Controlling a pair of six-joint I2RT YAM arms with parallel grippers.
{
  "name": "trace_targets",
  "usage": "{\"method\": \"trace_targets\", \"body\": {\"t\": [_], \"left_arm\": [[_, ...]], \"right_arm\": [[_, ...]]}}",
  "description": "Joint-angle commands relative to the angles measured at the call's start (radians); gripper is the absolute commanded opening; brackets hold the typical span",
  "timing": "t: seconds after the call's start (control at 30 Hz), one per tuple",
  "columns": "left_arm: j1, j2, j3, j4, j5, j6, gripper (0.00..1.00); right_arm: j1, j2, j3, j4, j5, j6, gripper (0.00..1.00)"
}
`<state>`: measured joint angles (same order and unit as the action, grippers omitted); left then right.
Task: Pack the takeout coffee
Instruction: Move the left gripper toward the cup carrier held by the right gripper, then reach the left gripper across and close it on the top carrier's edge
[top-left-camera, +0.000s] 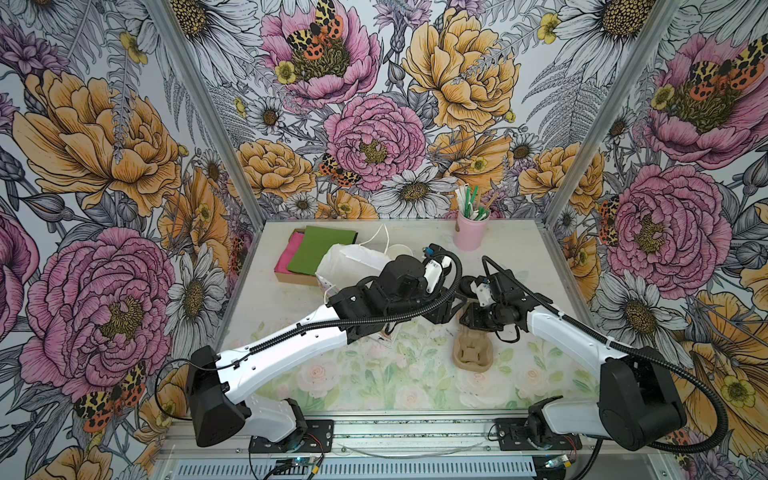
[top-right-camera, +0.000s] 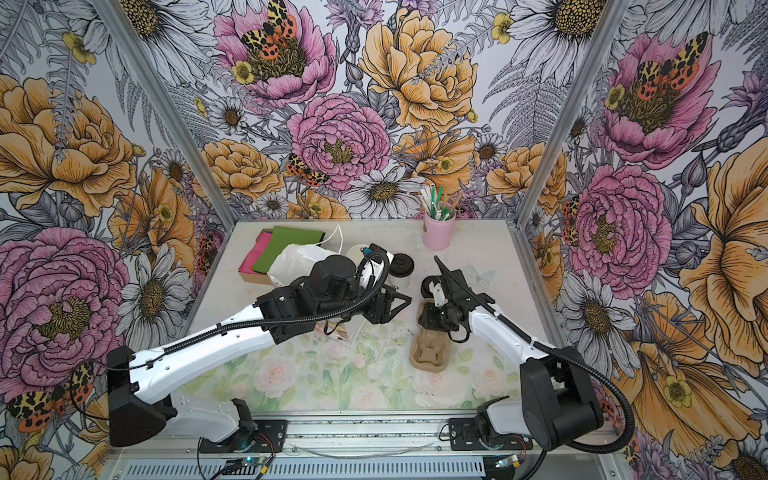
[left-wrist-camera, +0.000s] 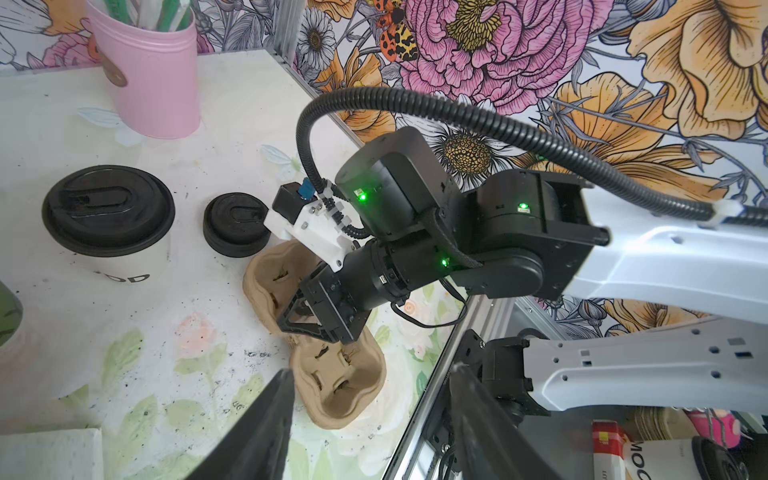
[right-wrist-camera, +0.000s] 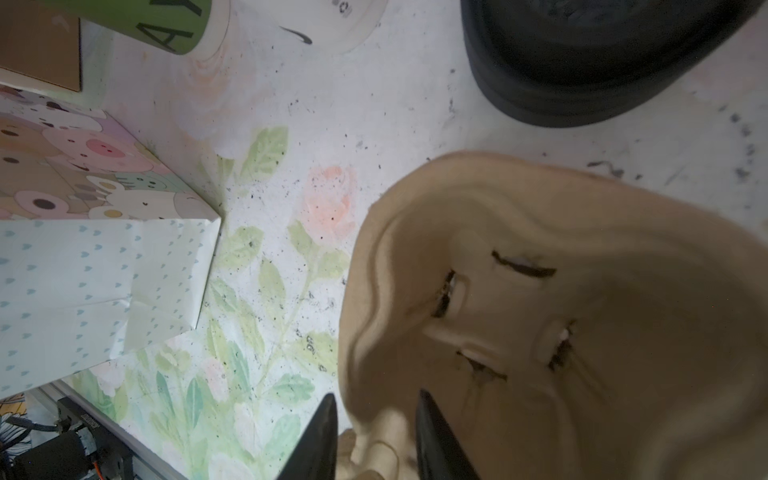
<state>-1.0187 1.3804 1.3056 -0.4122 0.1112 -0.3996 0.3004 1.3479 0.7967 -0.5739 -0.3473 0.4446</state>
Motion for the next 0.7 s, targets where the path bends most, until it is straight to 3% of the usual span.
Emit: {"method": "trace_targets", "body": {"t": [0.0,0.17,0.33,0.47,0.67], "left_arm": [[-0.005,-0.030,-0.052,0.051,-0.042,-0.024,0.61],[-0.015,-0.043,-0.085,0.058,-0.069,-0.020,0.61],[-0.031,-0.006,-0.091,0.056,-0.041,-0.005,0.60],[-0.038,0.045,-0.082,0.056,-0.023,0.003,0.60],[-0.039,0.149,-0.041,0.055,-0.012,0.014,0.59]], "right_arm": [[0.000,-0.037,0.046,-0.019,0.026,-0.006,0.41],[0.001,-0.137,0.063,-0.067,0.080,0.016,0.49],[0.001,-0.243,0.074,-0.191,0.255,0.044,0.54],[-0.006,-0.279,0.046,-0.256,0.361,0.084,0.54],[-0.049,-0.264,0.007,-0.264,0.368,0.120,0.46]]}}
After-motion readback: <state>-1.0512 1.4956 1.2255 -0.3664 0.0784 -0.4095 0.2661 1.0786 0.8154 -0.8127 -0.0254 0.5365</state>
